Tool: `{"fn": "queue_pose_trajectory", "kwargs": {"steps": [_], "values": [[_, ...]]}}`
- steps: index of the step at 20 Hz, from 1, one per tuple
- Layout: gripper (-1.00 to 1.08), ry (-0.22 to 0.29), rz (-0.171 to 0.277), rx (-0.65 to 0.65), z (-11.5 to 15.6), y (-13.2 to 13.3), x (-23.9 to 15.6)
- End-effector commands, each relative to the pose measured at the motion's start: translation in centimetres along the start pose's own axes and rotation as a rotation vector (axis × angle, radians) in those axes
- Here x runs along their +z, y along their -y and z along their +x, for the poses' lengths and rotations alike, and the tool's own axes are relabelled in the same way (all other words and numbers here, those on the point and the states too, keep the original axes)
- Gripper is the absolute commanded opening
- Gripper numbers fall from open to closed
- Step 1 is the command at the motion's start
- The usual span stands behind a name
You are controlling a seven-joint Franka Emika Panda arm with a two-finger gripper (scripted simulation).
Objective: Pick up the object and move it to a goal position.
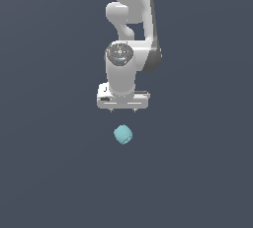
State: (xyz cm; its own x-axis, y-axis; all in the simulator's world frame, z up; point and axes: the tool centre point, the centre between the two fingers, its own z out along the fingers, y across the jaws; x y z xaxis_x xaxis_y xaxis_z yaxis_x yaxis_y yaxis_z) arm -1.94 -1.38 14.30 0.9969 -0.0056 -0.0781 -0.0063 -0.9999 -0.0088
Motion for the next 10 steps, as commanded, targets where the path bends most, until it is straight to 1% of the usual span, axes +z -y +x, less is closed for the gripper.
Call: {"fn": "queue_pose_trajectory", "kwargs": {"steps": [1,4,10], "values": [[1.0,0.0,0.0,0.0,0.0,0.0,0.0],[1.0,-0.005,-0.005,-0.009,0.2,0.0,-0.2],[1.0,-0.028,-0.031,-0.048,1.0,0.1,-1.5]]}}
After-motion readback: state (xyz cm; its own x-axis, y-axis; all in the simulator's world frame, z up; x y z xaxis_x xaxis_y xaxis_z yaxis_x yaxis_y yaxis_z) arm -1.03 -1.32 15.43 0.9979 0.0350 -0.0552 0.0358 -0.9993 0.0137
